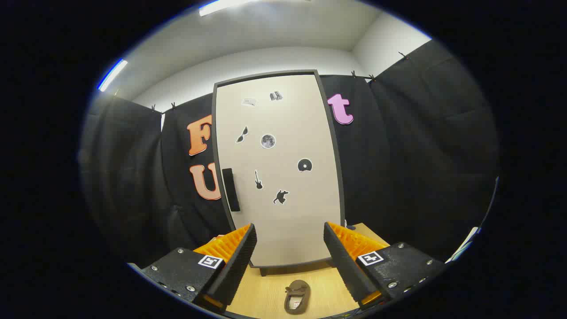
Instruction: Open the shoe cabinet door, grab the shoes and put them into the shoe cabinet, then close the shoe cabinet door.
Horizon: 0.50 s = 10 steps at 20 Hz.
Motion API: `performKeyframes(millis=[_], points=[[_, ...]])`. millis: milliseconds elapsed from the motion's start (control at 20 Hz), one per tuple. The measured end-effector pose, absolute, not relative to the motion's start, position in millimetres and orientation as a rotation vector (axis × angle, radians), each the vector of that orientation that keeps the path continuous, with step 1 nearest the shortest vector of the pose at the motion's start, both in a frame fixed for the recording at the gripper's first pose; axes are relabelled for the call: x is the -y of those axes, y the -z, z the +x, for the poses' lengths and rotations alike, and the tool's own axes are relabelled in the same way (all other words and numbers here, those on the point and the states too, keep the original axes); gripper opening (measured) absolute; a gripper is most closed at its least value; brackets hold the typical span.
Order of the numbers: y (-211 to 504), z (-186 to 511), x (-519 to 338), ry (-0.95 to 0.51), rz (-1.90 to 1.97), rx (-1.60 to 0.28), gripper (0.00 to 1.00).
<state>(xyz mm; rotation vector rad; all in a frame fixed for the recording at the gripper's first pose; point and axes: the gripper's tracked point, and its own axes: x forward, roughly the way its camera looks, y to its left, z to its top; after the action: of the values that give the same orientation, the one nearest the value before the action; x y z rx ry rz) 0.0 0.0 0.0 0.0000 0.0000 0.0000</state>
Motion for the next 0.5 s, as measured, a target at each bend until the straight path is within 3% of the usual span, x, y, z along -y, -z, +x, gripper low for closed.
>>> performKeyframes(millis=[500], points=[[-17,-16,-27,-0.013,-0.059,0.017,0.95]])
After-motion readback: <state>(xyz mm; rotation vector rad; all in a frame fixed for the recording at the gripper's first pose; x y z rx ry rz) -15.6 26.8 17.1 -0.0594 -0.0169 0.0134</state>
